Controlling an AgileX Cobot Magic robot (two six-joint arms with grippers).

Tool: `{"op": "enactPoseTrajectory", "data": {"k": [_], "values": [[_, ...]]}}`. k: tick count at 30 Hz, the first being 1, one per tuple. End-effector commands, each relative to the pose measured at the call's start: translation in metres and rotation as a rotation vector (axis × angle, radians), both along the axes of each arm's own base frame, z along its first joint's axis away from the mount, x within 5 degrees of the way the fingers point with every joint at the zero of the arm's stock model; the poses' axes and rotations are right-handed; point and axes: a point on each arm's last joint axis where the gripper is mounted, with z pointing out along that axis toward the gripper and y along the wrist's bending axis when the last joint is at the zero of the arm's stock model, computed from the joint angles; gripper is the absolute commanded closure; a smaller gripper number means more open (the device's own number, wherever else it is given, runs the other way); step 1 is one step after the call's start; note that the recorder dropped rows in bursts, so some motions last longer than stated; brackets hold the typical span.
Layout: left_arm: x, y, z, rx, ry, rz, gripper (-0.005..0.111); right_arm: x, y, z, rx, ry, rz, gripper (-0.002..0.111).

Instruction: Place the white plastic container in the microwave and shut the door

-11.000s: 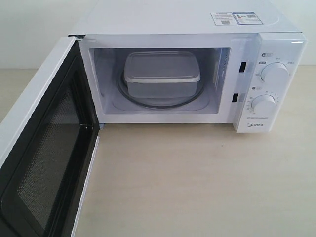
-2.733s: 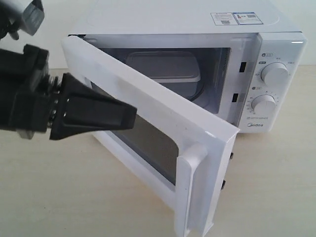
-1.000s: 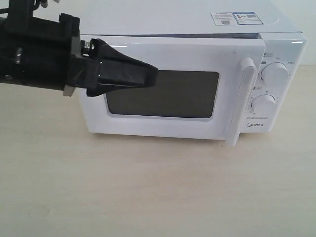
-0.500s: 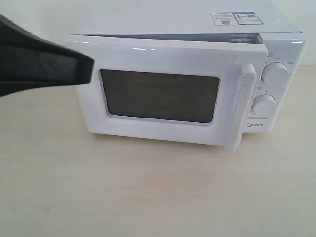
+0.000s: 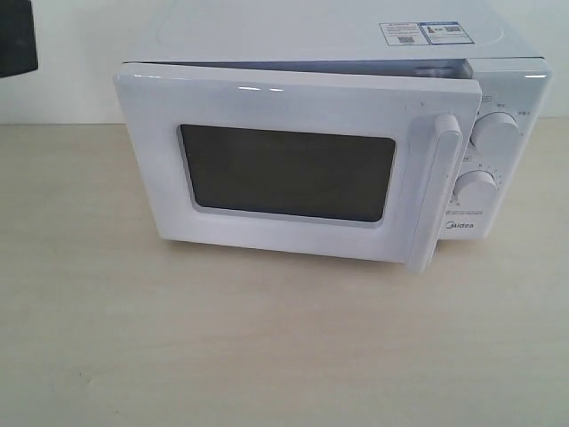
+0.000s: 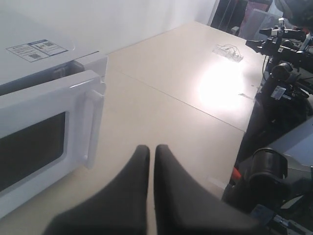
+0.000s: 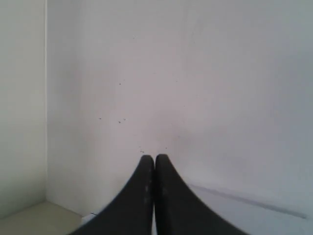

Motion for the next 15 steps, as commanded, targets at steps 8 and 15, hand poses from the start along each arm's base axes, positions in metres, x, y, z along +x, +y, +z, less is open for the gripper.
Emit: {"op": "enactPoseTrajectory", "data": {"k": [8,15], "values": [[-0.0014,0.0004,0.0014,-0.009,0.0,0.002,0.102,-0.0022,0.0047,-0.0017,0.102,0.104,0.102,0.108],[-0.0014,0.0004,0.0014,-0.009,0.0,0.002,0.102,-0.0012,0.004,-0.0015,0.108,0.106,0.095,0.108]]}}
